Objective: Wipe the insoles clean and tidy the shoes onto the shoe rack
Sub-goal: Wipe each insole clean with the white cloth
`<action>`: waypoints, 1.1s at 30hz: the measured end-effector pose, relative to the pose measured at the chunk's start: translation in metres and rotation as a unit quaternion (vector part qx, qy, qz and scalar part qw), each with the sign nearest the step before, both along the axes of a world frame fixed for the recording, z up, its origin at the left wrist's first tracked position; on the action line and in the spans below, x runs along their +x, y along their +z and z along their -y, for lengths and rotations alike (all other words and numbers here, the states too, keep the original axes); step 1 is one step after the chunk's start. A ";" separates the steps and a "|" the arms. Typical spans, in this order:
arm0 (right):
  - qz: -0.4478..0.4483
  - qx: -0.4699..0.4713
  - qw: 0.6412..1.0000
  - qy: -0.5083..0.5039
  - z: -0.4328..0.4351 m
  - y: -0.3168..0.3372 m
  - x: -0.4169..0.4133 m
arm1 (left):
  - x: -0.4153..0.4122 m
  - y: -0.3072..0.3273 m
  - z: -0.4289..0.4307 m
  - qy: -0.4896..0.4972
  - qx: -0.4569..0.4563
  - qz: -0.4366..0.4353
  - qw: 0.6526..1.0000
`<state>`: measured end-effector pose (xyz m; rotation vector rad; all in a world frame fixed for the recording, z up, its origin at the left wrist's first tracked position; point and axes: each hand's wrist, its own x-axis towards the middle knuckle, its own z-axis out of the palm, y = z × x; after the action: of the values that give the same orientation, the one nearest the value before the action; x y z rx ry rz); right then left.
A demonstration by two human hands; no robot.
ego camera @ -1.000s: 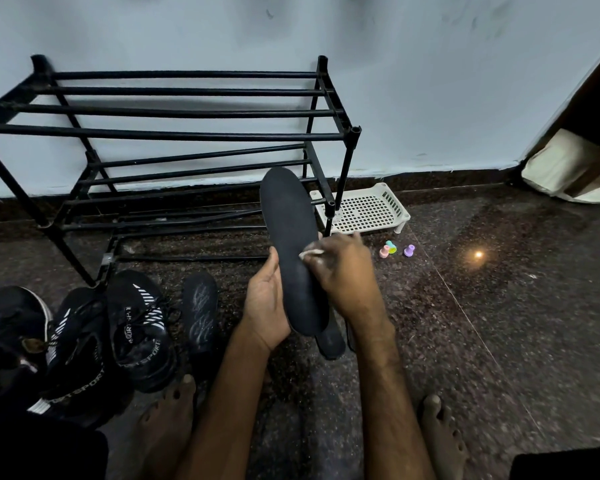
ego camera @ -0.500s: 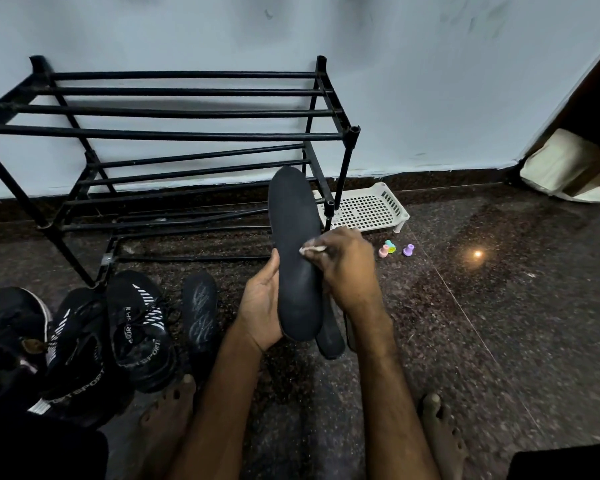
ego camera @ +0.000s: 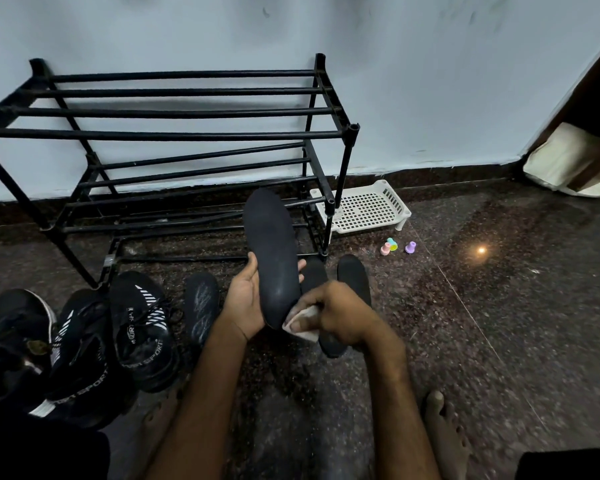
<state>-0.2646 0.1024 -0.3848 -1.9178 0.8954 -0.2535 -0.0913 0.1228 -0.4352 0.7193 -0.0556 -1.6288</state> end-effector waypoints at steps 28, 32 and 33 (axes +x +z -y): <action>0.070 0.148 0.895 -0.416 0.000 -0.168 -0.035 | -0.004 -0.168 0.029 -0.019 0.199 0.374 0.905; 0.081 0.159 0.882 -0.435 -0.004 -0.170 -0.026 | -0.004 -0.161 0.028 -0.036 0.164 0.456 0.874; 0.084 0.167 0.879 -0.438 -0.005 -0.169 -0.023 | -0.001 -0.160 0.028 -0.040 0.153 0.481 0.862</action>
<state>-0.2876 0.1075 -0.5539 -1.0494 1.5316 -0.7327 -0.0926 0.0952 -0.5950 1.7471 -0.5596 -1.2122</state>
